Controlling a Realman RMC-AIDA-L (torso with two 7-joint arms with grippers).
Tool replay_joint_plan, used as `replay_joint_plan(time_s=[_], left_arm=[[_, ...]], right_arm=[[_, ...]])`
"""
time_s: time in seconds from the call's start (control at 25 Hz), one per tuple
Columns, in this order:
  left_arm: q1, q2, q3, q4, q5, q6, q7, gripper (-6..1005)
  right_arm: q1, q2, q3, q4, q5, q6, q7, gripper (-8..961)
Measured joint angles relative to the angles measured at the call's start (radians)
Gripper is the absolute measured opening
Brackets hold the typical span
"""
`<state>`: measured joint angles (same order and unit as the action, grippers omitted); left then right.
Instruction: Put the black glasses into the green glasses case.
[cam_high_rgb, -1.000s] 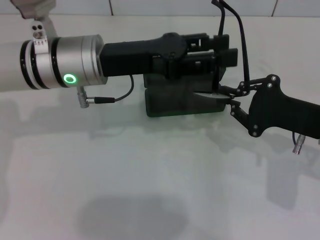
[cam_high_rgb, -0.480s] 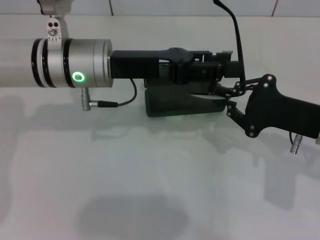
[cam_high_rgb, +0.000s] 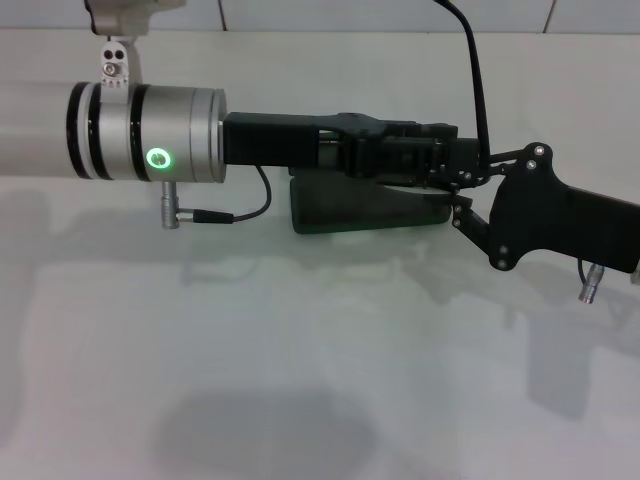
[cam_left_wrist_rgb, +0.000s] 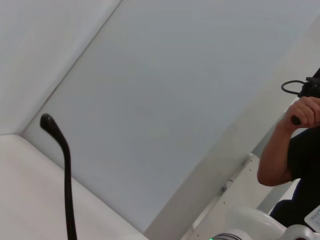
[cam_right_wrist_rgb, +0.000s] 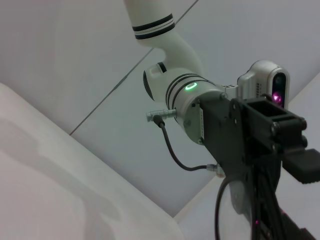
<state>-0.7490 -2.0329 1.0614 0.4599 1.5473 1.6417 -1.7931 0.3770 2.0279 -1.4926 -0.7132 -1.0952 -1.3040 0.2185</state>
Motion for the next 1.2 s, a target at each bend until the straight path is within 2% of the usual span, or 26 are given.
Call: replay_joint_plan(time_s=[0.4, 0.56, 0.64, 0.72, 0.88, 1.0, 1.04, 1.2], left_arm=[[-0.012, -0.001, -0.001, 0.002, 0.022, 0.0, -0.016, 619], [-0.011, 0.005, -0.011, 0.002, 0.004, 0.0, -0.017, 619], [-0.008, 0.01, -0.012, 0.002, -0.006, 0.0, -0.015, 619], [0.002, 0.025, -0.02, 0.002, -0.014, -0.019, -0.007, 619], [0.029, 0.035, -0.024, -0.003, 0.023, -0.135, 0.002, 618], [0.034, 0.029, -0.021, -0.007, 0.047, -0.194, 0.014, 618], [0.033, 0.008, -0.019, -0.005, 0.069, -0.243, 0.038, 618], [0.012, -0.023, -0.019, 0.002, 0.075, -0.261, 0.093, 618]], right_arm=[[0.0, 0.0, 0.0, 0.0, 0.0, 0.0, -0.002, 126], [-0.001, -0.001, 0.0, 0.009, 0.0, -0.015, -0.002, 127], [-0.007, -0.004, 0.001, 0.011, -0.003, -0.057, -0.002, 128], [-0.016, -0.007, 0.006, 0.011, -0.006, -0.122, -0.002, 128], [-0.03, -0.009, 0.008, 0.012, -0.007, -0.256, -0.003, 129], [-0.032, -0.009, 0.001, 0.022, -0.012, -0.343, -0.001, 130], [-0.028, -0.009, -0.003, 0.033, -0.015, -0.369, 0.002, 130], [0.028, -0.007, -0.044, 0.118, -0.022, -0.431, 0.04, 131]])
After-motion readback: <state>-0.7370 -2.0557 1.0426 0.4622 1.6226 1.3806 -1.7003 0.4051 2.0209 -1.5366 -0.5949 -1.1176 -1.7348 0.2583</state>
